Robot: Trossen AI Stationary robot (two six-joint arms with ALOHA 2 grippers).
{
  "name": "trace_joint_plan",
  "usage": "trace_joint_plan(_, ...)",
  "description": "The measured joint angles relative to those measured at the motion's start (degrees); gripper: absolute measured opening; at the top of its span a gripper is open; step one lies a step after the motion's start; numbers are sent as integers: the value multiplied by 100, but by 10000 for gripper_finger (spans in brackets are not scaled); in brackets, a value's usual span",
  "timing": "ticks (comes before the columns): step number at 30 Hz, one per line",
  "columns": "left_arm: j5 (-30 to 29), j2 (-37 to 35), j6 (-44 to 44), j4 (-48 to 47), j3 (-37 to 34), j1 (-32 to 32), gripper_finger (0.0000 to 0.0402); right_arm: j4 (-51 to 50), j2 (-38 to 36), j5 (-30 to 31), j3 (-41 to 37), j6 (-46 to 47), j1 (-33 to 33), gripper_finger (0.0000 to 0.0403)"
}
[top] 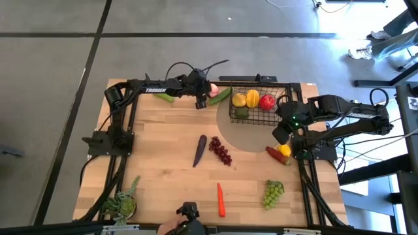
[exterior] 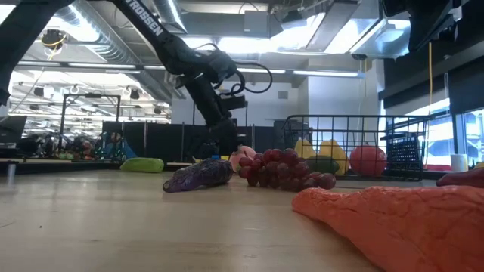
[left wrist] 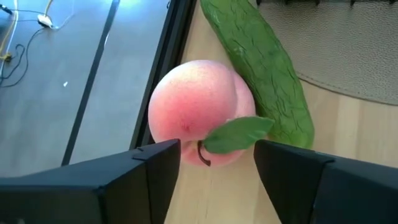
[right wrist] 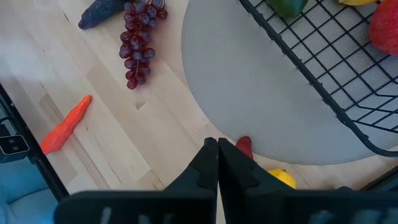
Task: Build produce basket
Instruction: Put the pink peach into the black wire basket
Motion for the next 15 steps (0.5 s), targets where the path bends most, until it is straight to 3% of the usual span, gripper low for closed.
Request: trace_joint_plan(15,266,0,85,-236,0,114,172,0,0,0,0,-21,0,0)
